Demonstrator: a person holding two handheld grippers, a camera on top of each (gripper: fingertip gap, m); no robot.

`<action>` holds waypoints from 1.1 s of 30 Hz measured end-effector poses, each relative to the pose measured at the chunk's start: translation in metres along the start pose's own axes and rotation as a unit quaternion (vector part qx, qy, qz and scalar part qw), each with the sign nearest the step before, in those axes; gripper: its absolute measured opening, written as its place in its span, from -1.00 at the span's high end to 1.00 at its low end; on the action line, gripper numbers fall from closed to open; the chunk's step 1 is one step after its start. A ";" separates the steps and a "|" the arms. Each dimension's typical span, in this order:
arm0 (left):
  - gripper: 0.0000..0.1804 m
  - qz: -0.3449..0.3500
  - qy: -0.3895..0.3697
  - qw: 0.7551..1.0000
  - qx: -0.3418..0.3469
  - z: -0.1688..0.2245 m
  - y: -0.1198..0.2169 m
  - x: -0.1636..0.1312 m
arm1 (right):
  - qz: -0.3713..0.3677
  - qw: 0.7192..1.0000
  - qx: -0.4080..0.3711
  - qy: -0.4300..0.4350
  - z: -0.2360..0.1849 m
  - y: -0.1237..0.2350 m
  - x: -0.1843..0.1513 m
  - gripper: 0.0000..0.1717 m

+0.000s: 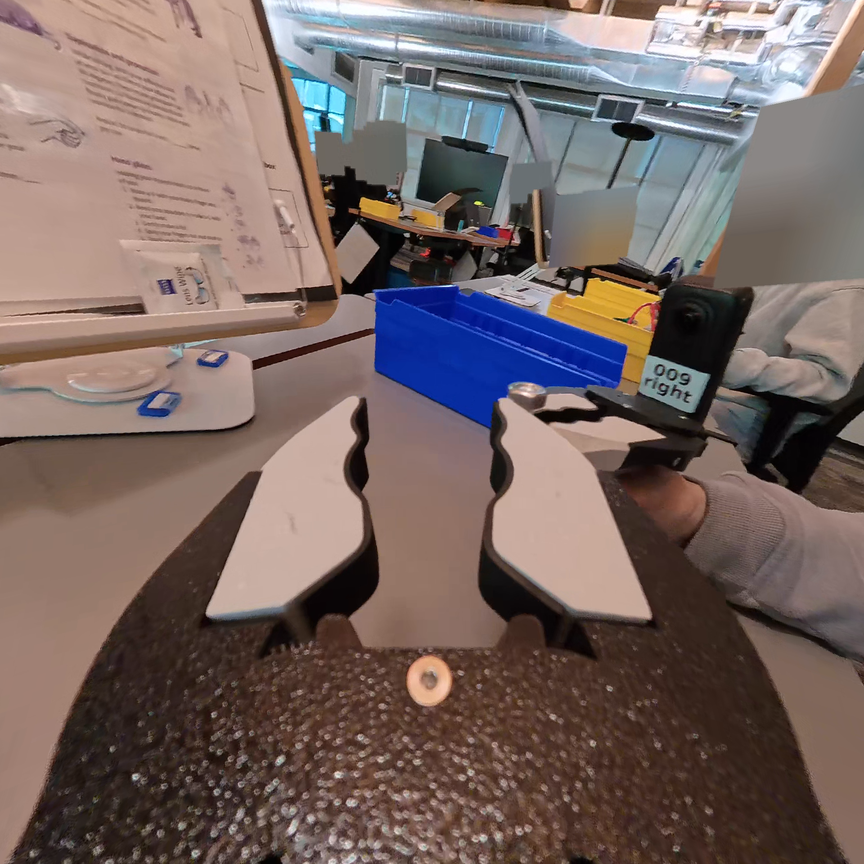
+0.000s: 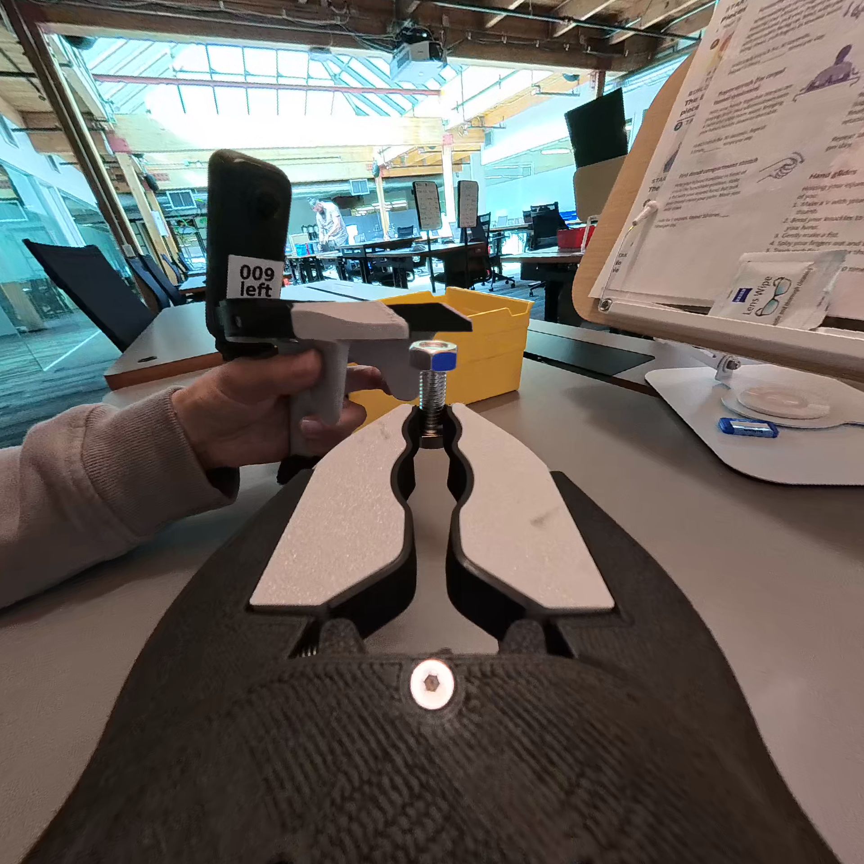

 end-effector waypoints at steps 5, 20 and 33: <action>0.36 -0.011 -0.001 0.999 -0.040 0.021 -0.018 -0.009 | -0.005 1.000 0.011 0.003 -0.004 -0.003 -0.002 0.90; 0.32 0.013 0.022 1.000 0.005 -0.001 -0.002 -0.001 | 0.002 1.000 0.000 -0.012 0.001 0.001 0.000 0.90; 0.36 0.031 0.015 0.996 0.082 -0.018 0.010 0.002 | 0.004 0.999 -0.003 -0.045 0.005 0.001 -0.003 0.90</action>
Point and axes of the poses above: each gripper's, where its closed fingertips meet, y back along the fingers, x out of its top, z = x × y across the jaws, the point moved 8 cm from there along y, back along the fingers, and after that the axes turned 12 degrees about y, right-handed, at the moved point
